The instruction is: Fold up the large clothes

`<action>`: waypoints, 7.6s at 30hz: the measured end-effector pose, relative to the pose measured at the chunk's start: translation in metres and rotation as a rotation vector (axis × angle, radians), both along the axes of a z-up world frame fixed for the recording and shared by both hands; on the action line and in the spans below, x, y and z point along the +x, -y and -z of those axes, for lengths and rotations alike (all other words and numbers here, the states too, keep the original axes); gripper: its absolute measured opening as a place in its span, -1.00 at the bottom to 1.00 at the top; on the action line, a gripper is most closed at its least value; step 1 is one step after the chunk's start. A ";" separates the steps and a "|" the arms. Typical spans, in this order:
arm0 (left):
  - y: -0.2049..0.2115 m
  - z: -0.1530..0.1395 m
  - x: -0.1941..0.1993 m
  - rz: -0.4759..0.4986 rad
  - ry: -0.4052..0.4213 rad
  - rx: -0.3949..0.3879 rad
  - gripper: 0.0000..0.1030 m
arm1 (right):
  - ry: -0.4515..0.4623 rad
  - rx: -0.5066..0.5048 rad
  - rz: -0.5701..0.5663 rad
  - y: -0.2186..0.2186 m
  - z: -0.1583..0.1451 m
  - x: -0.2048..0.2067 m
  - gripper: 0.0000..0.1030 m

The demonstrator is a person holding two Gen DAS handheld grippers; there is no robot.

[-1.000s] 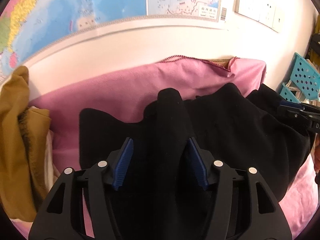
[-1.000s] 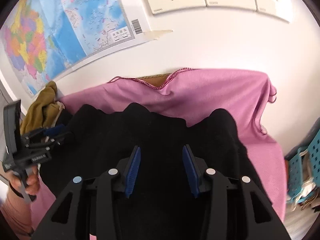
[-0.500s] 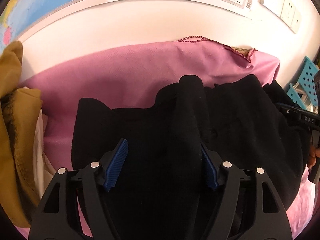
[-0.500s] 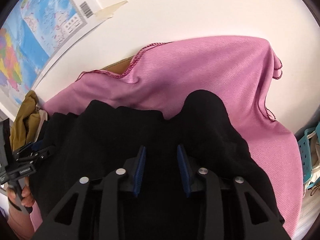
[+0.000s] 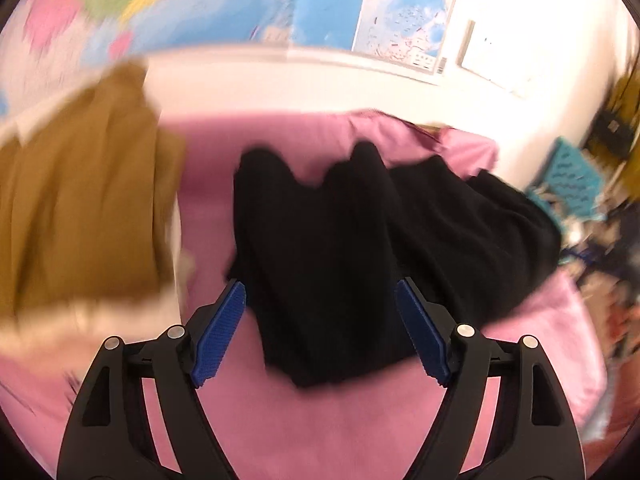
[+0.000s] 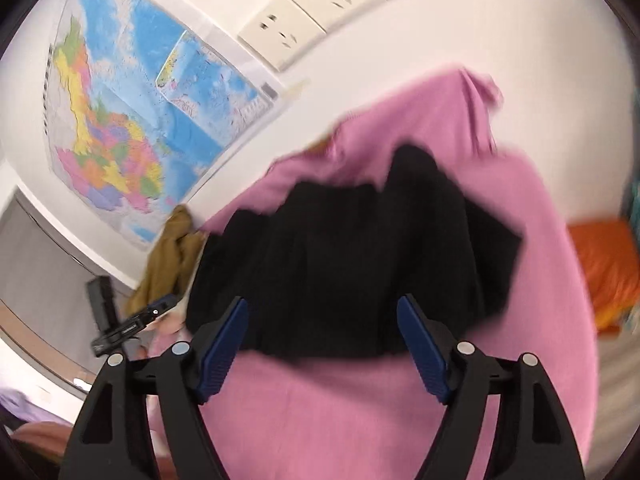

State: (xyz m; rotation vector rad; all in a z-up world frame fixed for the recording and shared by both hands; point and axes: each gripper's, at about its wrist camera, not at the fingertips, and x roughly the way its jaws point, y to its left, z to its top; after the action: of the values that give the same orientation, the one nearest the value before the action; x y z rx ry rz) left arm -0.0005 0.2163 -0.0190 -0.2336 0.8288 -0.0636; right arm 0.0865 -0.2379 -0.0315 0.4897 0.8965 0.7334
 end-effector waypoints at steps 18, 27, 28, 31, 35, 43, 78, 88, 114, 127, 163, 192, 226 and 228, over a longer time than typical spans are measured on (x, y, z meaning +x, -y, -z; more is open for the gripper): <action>0.038 0.071 -0.001 0.050 -0.137 -0.303 0.54 | -0.112 0.037 0.106 -0.040 0.045 0.013 0.71; 0.014 0.075 0.021 -0.098 -0.123 -0.464 0.70 | -0.112 0.060 0.296 -0.054 0.046 0.022 0.89; 0.013 0.076 0.025 -0.114 -0.120 -0.472 0.70 | -0.110 0.062 0.321 -0.056 0.047 0.024 0.89; 0.008 0.077 0.030 -0.171 -0.131 -0.476 0.36 | -0.086 -0.001 0.389 -0.066 0.047 0.028 0.31; -0.002 0.072 0.028 -0.180 -0.137 -0.507 -0.19 | -0.095 0.022 0.355 -0.061 0.050 0.036 -0.51; -0.002 -0.009 -0.006 -0.111 0.039 -0.433 -0.51 | 0.132 0.089 0.240 -0.052 -0.021 0.000 -0.66; 0.090 0.006 -0.076 0.232 0.047 0.165 -0.02 | 0.260 -0.383 -0.058 -0.106 -0.008 -0.075 0.31; 0.084 -0.003 -0.029 0.146 0.052 0.185 -0.85 | 0.373 -0.416 -0.020 -0.126 -0.030 -0.047 -0.94; 0.076 0.034 -0.002 0.078 -0.049 0.194 0.03 | 0.242 -0.482 -0.036 -0.122 -0.001 -0.040 -0.20; 0.058 0.013 -0.040 0.026 -0.005 0.173 0.62 | 0.191 -0.358 -0.018 -0.094 -0.007 -0.050 0.08; 0.007 0.069 -0.059 -0.063 -0.149 -0.506 0.28 | -0.061 -0.054 0.293 -0.061 0.040 -0.067 0.32; -0.230 -0.275 -0.027 -0.247 0.365 -0.037 -0.40 | 0.535 0.320 -0.201 -0.348 -0.272 0.017 -0.58; -0.291 -0.105 -0.155 -0.665 0.226 0.343 0.90 | 0.600 -0.188 -0.460 -0.472 -0.115 -0.071 0.48; -0.266 -0.096 -0.146 -0.664 0.181 0.359 0.90 | 0.589 -0.320 -0.458 -0.499 -0.095 -0.066 0.55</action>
State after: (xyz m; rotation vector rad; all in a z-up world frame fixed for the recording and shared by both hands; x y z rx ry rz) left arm -0.1464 0.4824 0.0775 -0.1513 0.5374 0.6725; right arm 0.0201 0.2608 0.0638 -0.2276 0.5482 1.0544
